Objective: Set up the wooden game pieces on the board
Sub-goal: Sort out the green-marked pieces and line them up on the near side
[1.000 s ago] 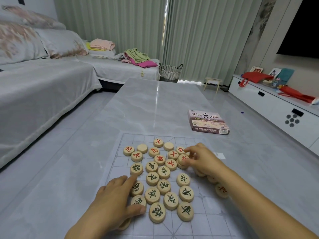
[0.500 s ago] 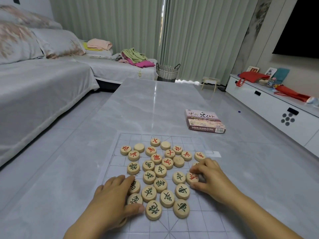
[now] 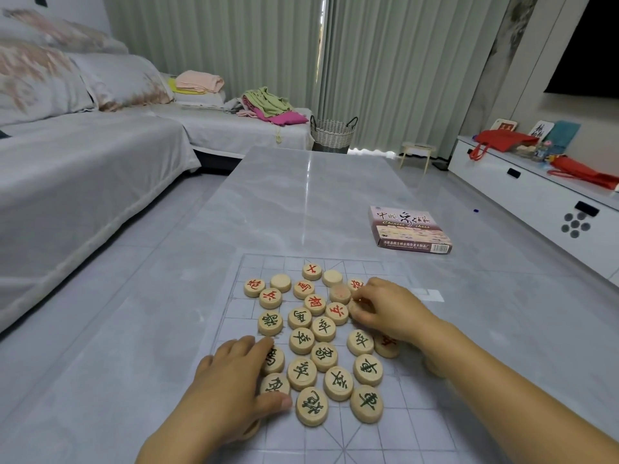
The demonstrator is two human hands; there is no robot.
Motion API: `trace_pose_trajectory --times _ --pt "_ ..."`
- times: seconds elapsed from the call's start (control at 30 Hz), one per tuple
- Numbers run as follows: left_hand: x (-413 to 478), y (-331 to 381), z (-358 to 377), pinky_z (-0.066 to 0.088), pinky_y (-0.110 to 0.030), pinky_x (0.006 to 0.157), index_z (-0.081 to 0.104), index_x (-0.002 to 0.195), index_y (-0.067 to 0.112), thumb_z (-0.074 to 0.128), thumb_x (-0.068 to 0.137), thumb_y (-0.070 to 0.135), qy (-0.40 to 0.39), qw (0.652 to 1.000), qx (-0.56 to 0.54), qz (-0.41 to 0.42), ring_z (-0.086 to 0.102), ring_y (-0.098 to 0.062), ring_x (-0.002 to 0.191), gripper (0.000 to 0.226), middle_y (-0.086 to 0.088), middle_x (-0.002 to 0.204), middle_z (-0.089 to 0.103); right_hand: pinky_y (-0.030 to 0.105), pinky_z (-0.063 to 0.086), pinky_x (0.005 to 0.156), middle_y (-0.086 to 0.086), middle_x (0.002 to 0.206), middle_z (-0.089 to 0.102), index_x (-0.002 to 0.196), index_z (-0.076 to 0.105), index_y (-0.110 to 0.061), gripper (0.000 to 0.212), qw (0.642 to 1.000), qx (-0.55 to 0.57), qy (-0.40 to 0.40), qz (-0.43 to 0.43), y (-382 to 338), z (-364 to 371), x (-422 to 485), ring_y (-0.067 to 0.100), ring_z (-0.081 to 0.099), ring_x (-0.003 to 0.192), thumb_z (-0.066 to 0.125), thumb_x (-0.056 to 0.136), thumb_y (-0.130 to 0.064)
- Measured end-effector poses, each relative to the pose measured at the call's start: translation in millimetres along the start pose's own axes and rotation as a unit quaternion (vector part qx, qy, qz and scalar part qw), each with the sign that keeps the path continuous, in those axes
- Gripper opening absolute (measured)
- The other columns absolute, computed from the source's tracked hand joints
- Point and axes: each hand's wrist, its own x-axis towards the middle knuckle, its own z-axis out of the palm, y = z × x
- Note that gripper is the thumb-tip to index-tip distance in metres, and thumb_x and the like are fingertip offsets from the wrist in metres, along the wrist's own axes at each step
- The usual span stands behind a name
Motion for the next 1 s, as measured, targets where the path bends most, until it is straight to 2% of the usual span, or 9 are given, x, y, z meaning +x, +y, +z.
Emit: trace_pose_trajectory --times 0.1,0.13,0.23,0.3,0.5,0.57,0.73,0.87,1.0 --pt "0.5 0.6 0.3 0.015 -0.035 0.117 0.009 0.146 0.030 0.050 0.080 0.061 -0.003 1.000 -0.001 -0.002 0.009 -0.015 0.144 0.084 0.008 0.156 0.011 0.031 0.049 0.078 0.000 0.104 0.066 0.110 0.061 -0.021 0.023 0.991 0.129 -0.013 0.047 7.4 -3.9 -3.2 0.017 0.060 0.090 0.048 0.093 -0.029" --pt "0.1 0.8 0.4 0.014 -0.035 0.117 0.009 0.147 0.030 0.050 0.080 0.061 -0.005 1.000 -0.002 -0.003 0.009 -0.015 0.144 0.084 0.008 0.156 0.010 0.031 0.049 0.076 0.002 0.102 0.066 0.107 0.062 -0.020 0.021 0.989 0.138 -0.014 0.059 10.1 -3.3 -3.5 0.017 0.060 0.086 0.048 0.093 -0.028" --pt "-0.4 0.9 0.2 0.015 -0.035 0.117 0.009 0.147 0.030 0.051 0.080 0.061 -0.007 1.000 -0.003 -0.005 0.009 -0.016 0.144 0.084 0.008 0.156 0.010 0.031 0.046 0.084 0.005 0.108 0.056 0.106 0.062 -0.016 0.022 0.993 0.093 -0.005 0.074 15.8 4.1 -1.1 0.020 0.056 0.095 0.047 0.094 -0.027" --pt "-0.7 1.1 -0.2 0.015 -0.035 0.117 0.009 0.147 0.030 0.051 0.080 0.061 -0.006 1.000 -0.004 -0.005 0.009 -0.016 0.144 0.085 0.008 0.156 0.011 0.029 0.044 0.086 0.002 0.105 0.049 0.108 0.061 -0.017 0.022 0.995 0.075 0.008 0.068 14.3 8.6 -0.1 0.021 0.054 0.098 0.049 0.093 -0.026" --pt "-0.1 2.5 -0.6 0.015 -0.035 0.116 0.007 0.147 0.031 0.050 0.081 0.061 -0.004 1.000 -0.004 -0.008 0.009 -0.016 0.144 0.085 0.007 0.156 0.010 0.028 0.042 0.077 -0.001 0.096 0.049 0.100 0.062 -0.013 0.017 0.993 0.089 0.067 0.046 2.3 5.2 16.1 0.022 0.055 0.094 0.052 0.091 -0.021" --pt "-0.1 2.5 -0.2 0.015 -0.035 0.116 0.008 0.147 0.031 0.050 0.080 0.062 -0.002 1.000 -0.002 -0.008 0.009 -0.016 0.144 0.085 0.008 0.156 0.011 0.029 0.041 0.079 0.004 0.104 0.052 0.106 0.062 -0.012 0.021 0.992 0.096 0.075 0.037 -5.9 4.5 33.9 0.023 0.055 0.099 0.050 0.092 -0.021" --pt "0.6 2.0 -0.5 0.013 -0.036 0.116 0.007 0.146 0.032 0.050 0.080 0.062 -0.010 1.000 -0.010 -0.014 0.008 -0.016 0.144 0.085 0.009 0.155 0.011 0.038 0.036 0.101 0.009 0.134 0.045 0.130 0.049 -0.014 0.039 0.998 0.042 0.041 0.026 -32.1 17.1 87.1 0.027 0.040 0.124 0.047 0.093 -0.026" --pt "3.9 1.0 -1.0 0.012 -0.038 0.118 0.005 0.147 0.032 0.050 0.080 0.063 -0.025 0.999 -0.009 -0.021 0.005 -0.016 0.145 0.087 0.008 0.157 0.005 0.039 0.037 0.097 0.013 0.131 0.046 0.129 0.049 -0.015 0.041 0.997 -0.022 -0.002 0.074 -40.0 29.2 108.8 0.031 0.042 0.120 0.048 0.091 -0.032" --pt "4.3 1.8 -2.0 0.012 -0.039 0.117 0.005 0.147 0.031 0.050 0.080 0.063 -0.030 0.999 -0.006 -0.022 0.005 -0.017 0.145 0.087 0.008 0.157 0.004 0.041 0.037 0.103 0.011 0.136 0.045 0.134 0.044 -0.019 0.048 0.994 0.053 -0.044 0.080 -31.1 22.7 112.5 0.031 0.042 0.124 0.051 0.090 -0.035"
